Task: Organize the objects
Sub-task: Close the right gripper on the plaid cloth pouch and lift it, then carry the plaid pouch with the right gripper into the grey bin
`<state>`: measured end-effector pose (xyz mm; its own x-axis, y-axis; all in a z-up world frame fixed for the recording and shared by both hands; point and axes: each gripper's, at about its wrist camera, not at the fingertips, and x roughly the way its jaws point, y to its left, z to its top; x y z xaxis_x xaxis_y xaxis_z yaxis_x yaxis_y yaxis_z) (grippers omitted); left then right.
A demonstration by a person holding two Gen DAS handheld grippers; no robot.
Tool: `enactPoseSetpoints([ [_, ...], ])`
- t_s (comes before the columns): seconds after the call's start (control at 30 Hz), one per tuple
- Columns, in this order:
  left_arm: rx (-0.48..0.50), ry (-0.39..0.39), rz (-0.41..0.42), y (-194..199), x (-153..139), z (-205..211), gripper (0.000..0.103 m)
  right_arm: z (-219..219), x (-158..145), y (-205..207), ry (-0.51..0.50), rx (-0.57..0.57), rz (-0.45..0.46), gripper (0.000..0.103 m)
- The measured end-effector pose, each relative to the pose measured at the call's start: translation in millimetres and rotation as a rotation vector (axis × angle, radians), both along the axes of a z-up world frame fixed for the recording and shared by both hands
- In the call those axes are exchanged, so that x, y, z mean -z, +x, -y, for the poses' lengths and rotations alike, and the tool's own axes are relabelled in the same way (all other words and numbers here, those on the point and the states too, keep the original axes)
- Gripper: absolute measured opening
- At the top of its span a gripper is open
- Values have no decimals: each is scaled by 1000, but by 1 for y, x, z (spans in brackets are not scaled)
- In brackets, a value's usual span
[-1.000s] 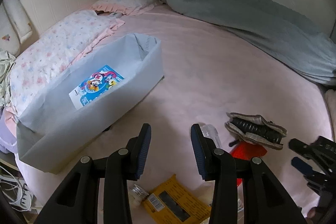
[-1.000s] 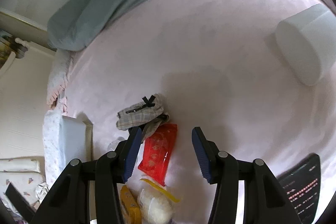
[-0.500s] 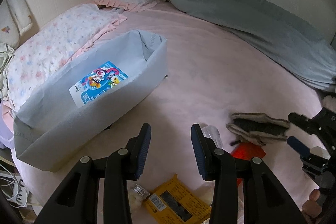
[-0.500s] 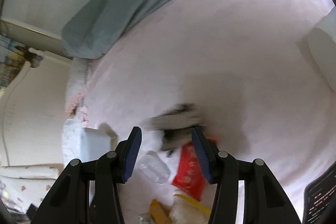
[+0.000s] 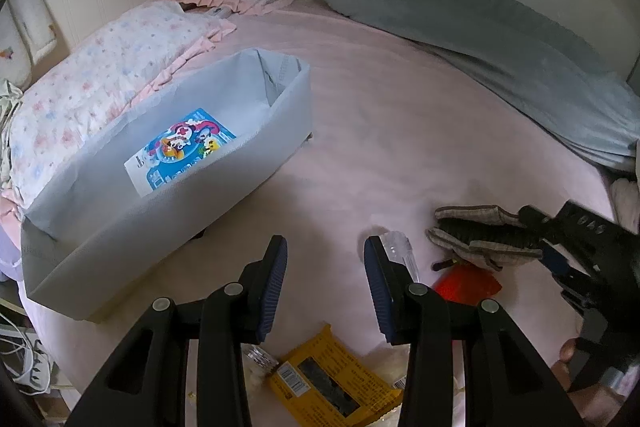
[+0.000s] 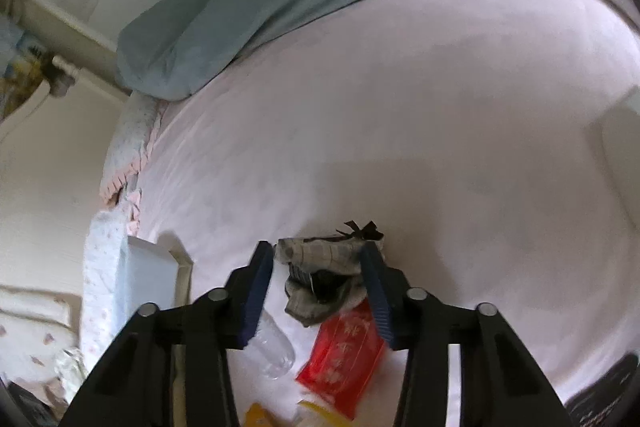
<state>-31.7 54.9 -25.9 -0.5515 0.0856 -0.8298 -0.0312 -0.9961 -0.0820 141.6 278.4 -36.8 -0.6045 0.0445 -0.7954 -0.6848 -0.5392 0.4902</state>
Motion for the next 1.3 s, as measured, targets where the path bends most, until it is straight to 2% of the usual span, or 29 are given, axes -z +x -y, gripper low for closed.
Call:
enactPoseSetpoints([
  [0.07,0,1,0,0,0,0,40,4,7,-5,-9,-44,41,25],
  [0.17,-1,2,-4,1,-1,1,40,13,6,-14,51,-69,96,17],
  [0.23,2,1,-9,2,-1,0,40,19,0,-19,83,-90,92,16],
  [0.47,-26,-64,-80,6,-13,3,40,67,-37,-12,122,-179,-40,16],
  [0.6,-71,-61,-124,8,-24,13,40,92,-56,-3,112,-260,-142,16],
  [0.77,-135,-60,-184,10,-36,30,40,93,-66,1,47,-218,-243,16],
  [1.0,-205,-31,-199,8,-42,67,40,103,-67,-8,-30,-223,-323,16],
  [1.3,-274,-1,-255,13,-55,110,40,116,-83,-22,-6,-244,-437,16],
])
